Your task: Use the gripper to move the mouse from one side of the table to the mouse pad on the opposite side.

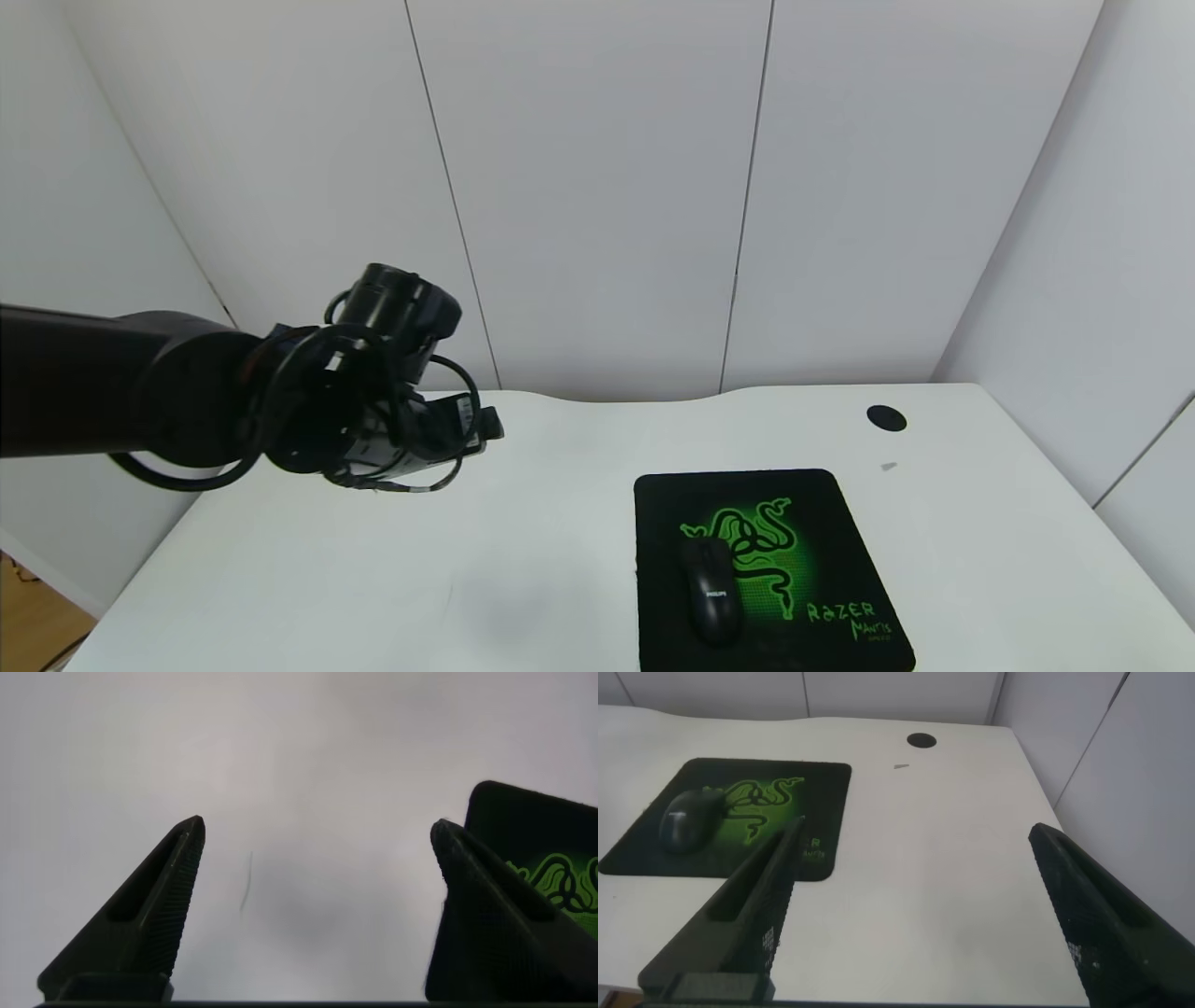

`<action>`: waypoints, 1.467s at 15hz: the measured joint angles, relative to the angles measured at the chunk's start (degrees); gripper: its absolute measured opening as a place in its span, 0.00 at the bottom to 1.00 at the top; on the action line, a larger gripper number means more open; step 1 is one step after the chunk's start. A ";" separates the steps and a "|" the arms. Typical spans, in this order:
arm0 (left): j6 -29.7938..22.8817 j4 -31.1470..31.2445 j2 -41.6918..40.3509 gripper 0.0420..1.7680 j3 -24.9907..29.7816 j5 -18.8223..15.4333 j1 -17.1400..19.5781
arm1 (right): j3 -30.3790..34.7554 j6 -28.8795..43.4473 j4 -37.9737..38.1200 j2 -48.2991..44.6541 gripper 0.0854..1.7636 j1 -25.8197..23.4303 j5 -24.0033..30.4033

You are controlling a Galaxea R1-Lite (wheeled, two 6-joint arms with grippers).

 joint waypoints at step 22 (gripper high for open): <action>23.92 -13.42 -39.36 0.97 26.77 -18.35 21.80 | 0.00 -0.04 -0.01 0.00 0.97 0.00 -0.02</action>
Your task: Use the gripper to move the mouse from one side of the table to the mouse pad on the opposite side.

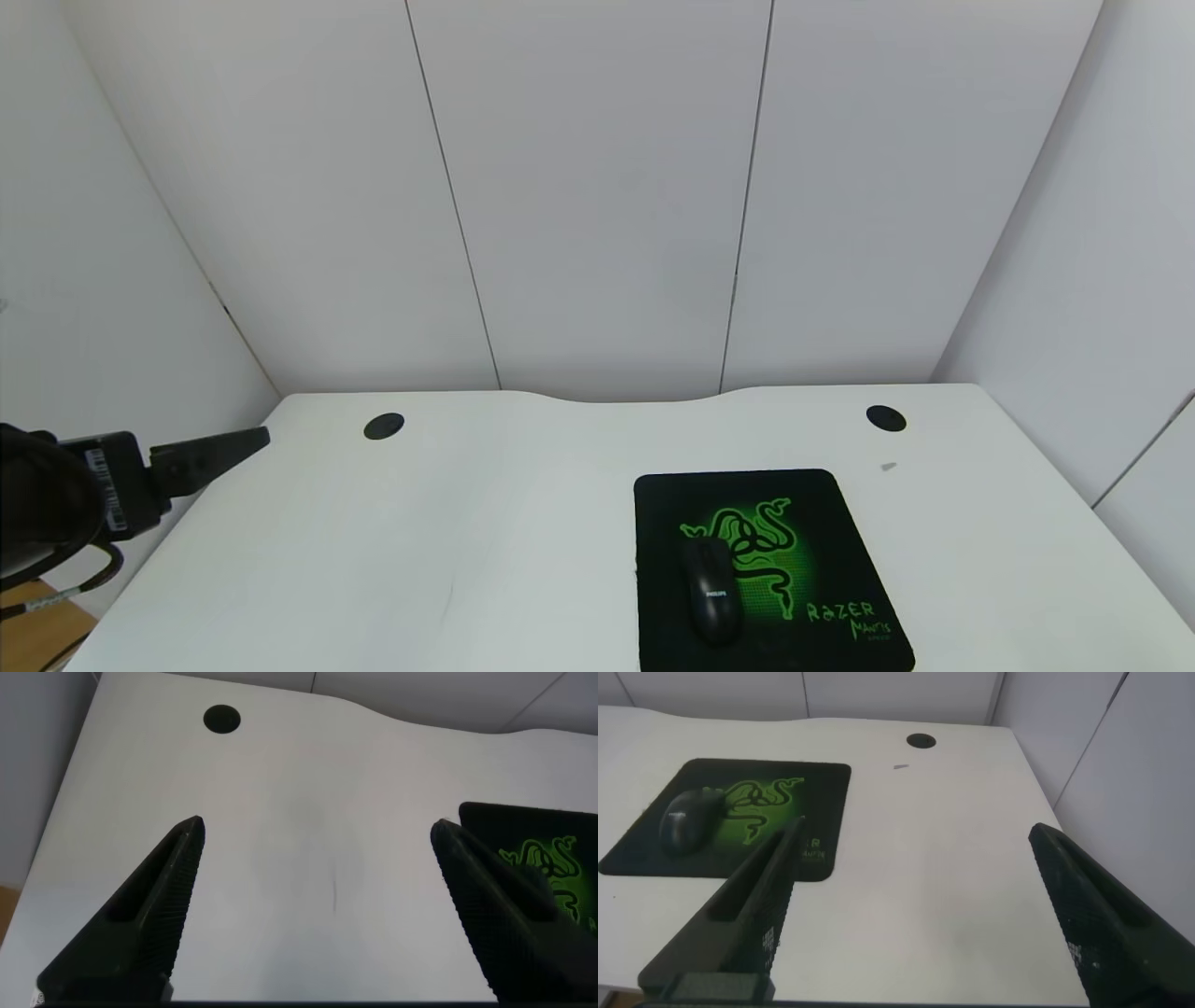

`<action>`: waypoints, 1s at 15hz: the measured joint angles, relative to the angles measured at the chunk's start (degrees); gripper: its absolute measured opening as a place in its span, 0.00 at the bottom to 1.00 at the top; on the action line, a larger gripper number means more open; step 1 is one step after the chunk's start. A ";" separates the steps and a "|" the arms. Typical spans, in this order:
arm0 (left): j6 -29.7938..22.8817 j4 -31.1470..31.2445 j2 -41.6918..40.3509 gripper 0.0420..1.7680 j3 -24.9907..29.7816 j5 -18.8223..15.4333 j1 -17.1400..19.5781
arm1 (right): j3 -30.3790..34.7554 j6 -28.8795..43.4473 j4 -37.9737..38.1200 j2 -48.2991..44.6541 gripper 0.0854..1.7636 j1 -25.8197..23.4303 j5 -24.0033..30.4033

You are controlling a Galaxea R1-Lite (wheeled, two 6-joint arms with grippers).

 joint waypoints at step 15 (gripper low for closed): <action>6.72 0.95 -29.25 0.97 10.75 -0.74 -0.44 | 0.00 0.04 0.01 0.00 0.97 0.00 0.00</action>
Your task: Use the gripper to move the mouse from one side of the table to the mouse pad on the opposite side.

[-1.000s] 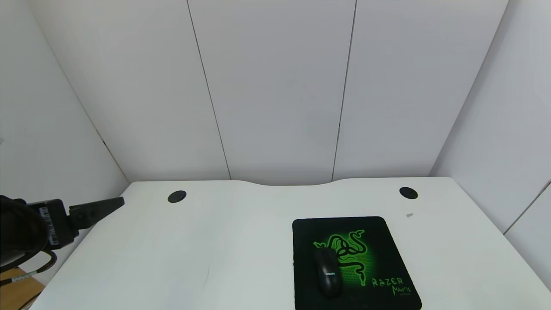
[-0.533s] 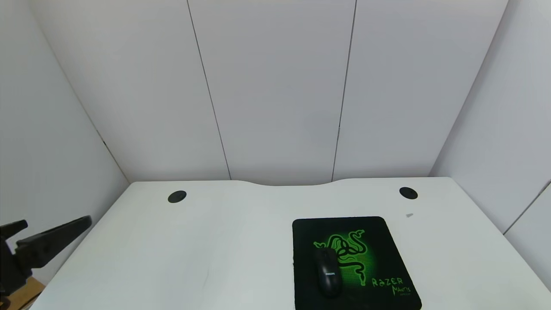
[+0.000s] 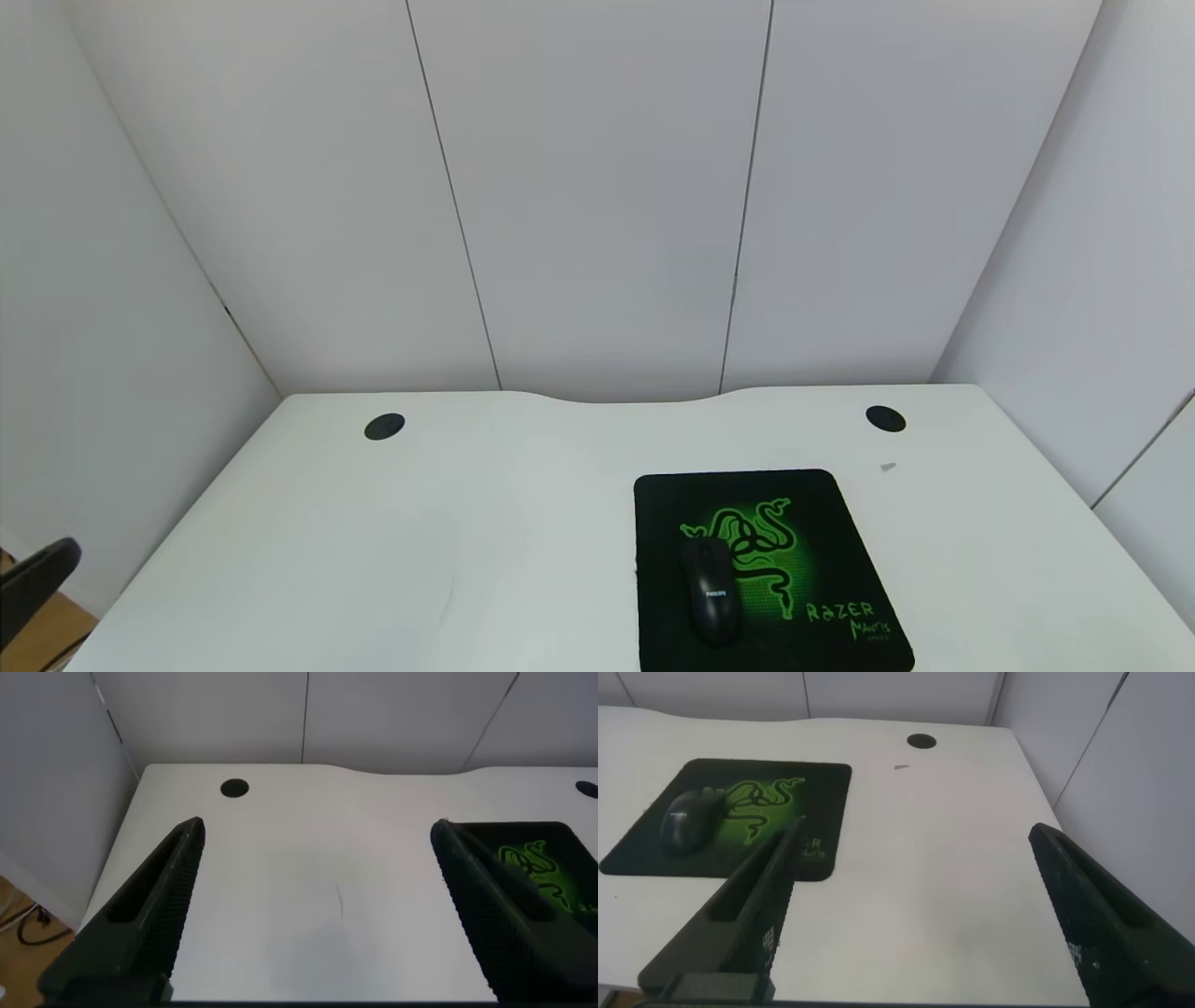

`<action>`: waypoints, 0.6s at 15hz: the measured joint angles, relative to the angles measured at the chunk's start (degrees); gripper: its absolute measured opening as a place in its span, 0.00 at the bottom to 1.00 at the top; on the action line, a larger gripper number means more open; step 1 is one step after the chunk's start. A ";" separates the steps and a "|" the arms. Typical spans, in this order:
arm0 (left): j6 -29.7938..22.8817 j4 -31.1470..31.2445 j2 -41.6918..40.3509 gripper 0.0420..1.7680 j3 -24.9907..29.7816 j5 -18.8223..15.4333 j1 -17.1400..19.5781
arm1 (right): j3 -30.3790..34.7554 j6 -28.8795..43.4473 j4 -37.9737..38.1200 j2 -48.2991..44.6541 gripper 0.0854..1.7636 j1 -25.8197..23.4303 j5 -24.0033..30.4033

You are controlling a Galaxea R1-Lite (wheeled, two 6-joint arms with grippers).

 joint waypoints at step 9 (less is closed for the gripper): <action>1.34 1.88 -15.47 0.97 1.62 0.33 0.16 | 0.00 -0.01 0.02 0.00 0.97 0.00 0.02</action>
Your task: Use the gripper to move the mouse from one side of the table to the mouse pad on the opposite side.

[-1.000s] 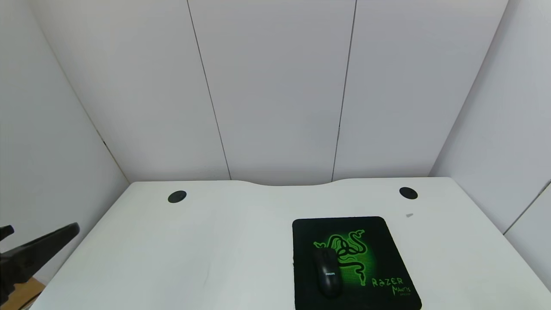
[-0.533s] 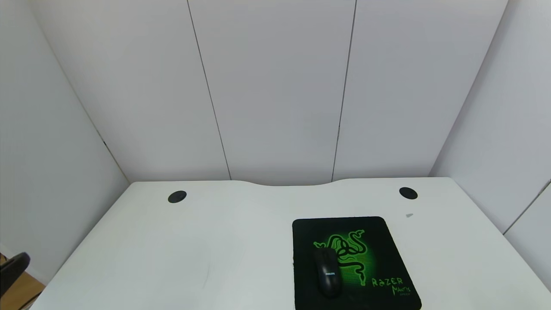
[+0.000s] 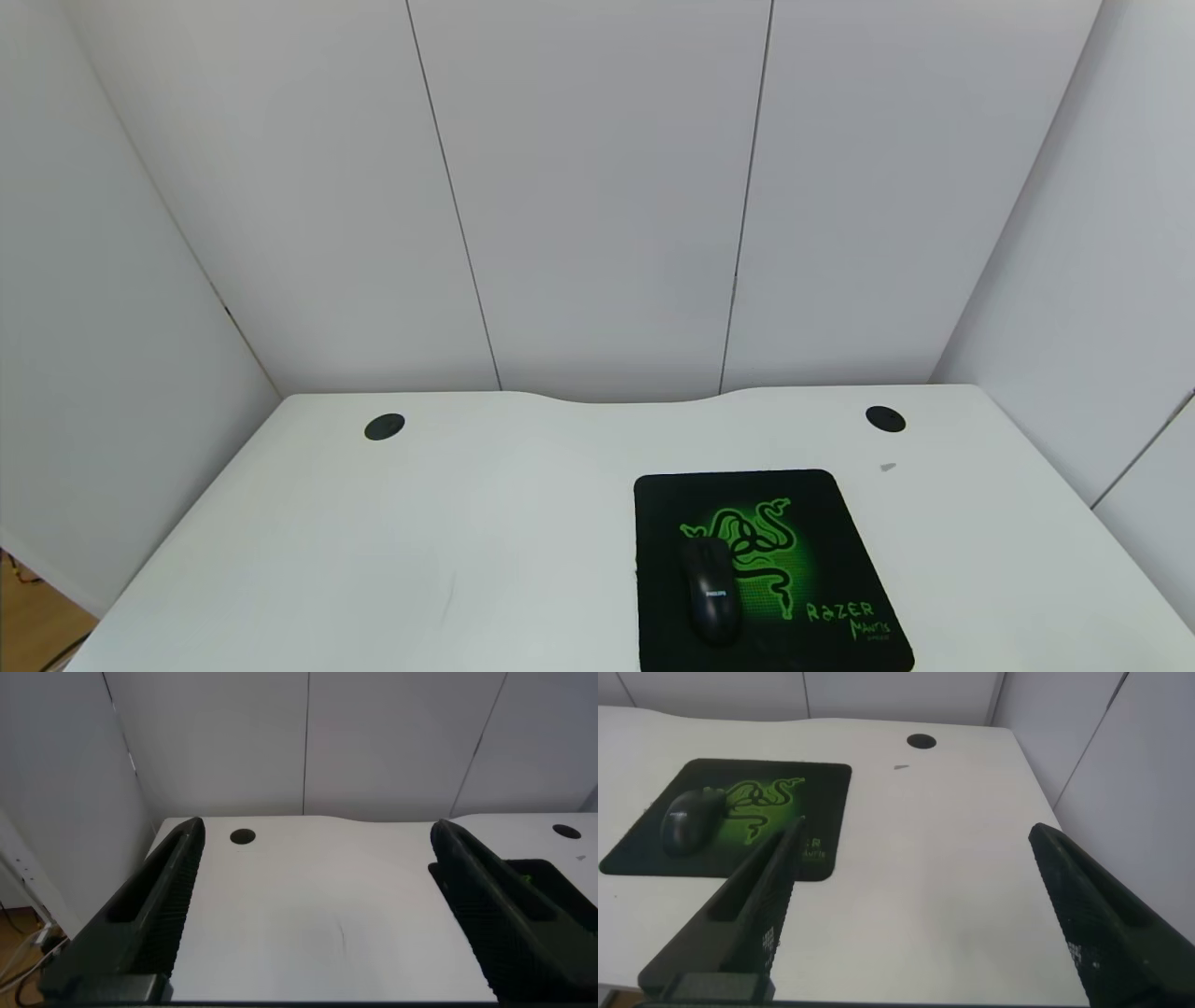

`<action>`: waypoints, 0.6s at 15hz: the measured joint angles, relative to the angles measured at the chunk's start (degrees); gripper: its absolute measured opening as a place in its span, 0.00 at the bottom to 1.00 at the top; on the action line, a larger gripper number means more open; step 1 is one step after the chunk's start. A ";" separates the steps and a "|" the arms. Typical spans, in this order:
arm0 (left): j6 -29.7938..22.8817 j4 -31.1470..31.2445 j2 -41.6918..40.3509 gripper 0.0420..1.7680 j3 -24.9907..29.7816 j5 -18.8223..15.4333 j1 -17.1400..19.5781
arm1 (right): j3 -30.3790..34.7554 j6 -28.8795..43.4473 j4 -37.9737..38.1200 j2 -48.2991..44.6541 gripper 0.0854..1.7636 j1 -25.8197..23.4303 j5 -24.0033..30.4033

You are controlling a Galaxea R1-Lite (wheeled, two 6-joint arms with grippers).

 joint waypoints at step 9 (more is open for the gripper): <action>0.98 -1.72 -15.58 0.97 2.49 0.20 2.02 | 0.00 0.01 -0.04 0.00 0.97 0.00 0.02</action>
